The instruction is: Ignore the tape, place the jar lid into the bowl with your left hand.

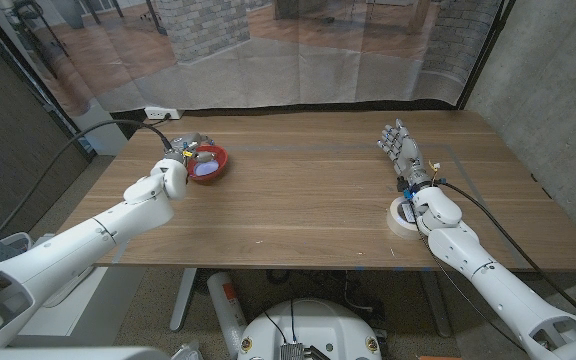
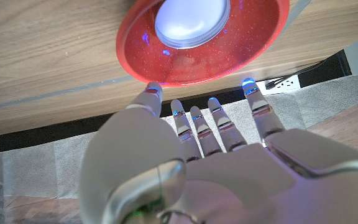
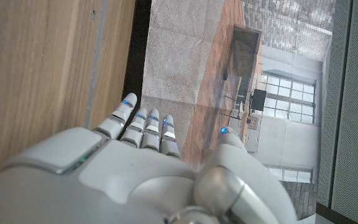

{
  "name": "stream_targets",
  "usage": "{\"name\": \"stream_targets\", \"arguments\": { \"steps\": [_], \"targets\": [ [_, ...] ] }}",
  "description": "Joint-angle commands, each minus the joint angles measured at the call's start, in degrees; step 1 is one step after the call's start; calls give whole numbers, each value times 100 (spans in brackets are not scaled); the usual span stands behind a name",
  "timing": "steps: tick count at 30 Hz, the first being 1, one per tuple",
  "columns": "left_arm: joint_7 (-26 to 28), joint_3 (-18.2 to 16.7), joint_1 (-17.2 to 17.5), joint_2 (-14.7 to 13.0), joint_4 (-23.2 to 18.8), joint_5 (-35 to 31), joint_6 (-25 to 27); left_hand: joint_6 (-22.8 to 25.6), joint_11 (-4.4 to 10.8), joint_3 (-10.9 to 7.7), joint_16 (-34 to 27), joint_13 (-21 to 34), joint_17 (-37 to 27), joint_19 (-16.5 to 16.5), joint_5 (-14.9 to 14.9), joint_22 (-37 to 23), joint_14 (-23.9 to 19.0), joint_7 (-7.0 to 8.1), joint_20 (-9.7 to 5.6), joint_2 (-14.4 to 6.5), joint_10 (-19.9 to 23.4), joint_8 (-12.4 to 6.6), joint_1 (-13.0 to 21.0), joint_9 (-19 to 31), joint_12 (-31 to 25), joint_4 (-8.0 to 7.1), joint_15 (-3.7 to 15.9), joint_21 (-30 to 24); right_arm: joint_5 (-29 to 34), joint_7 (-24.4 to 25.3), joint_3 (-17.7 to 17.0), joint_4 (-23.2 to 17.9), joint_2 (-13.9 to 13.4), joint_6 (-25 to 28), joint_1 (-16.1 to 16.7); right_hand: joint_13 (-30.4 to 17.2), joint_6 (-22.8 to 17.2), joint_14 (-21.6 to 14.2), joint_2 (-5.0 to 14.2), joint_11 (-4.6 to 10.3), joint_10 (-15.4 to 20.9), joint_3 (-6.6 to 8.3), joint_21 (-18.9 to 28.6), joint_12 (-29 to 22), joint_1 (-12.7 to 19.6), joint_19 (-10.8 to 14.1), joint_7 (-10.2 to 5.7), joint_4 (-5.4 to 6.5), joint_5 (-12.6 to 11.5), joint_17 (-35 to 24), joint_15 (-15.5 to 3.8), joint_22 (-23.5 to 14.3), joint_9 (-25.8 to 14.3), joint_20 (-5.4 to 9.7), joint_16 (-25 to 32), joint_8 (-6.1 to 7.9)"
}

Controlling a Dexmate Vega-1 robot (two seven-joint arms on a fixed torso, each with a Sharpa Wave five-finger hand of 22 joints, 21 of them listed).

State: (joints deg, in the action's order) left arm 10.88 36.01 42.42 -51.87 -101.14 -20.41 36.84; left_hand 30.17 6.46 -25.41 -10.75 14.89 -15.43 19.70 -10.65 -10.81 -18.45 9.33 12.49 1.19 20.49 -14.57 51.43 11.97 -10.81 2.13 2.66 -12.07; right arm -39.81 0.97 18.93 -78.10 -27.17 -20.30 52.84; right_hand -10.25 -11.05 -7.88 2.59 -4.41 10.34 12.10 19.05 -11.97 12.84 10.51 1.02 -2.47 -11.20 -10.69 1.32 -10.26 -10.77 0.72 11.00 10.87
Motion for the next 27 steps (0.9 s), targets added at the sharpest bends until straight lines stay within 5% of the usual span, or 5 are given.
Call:
{"name": "stream_targets", "arguments": {
  "steps": [1, 27],
  "targets": [
    [54, -108, 110, -50, -299, 6, 169, -3, 2, -22, -58, -7, -4, 42, -27, -14, -40, -35, -24, -9, 64, 10, -54, 16, -44, -34, 72, -25, -22, -33, -15, 18, -4, -26, -1, -34, -55, -24, 48, -12, 50, 15, -21, -6, 18, 50, 13, -6, 13, -11, -2, -16, -11, 7, 3, 38],
    [148, -400, 312, -290, -916, -43, 361, 38, 40, -28, -96, -37, 28, 118, -33, -24, -64, -49, -45, -51, 191, 4, -126, 11, -116, -60, 133, -63, -28, -71, -17, -8, -23, -41, 18, -34, -49, -34, 56, -13, 57, 13, -67, -7, 17, 72, 15, -20, 15, -10, 1, -18, -11, 9, 3, 35]
  ]
}}
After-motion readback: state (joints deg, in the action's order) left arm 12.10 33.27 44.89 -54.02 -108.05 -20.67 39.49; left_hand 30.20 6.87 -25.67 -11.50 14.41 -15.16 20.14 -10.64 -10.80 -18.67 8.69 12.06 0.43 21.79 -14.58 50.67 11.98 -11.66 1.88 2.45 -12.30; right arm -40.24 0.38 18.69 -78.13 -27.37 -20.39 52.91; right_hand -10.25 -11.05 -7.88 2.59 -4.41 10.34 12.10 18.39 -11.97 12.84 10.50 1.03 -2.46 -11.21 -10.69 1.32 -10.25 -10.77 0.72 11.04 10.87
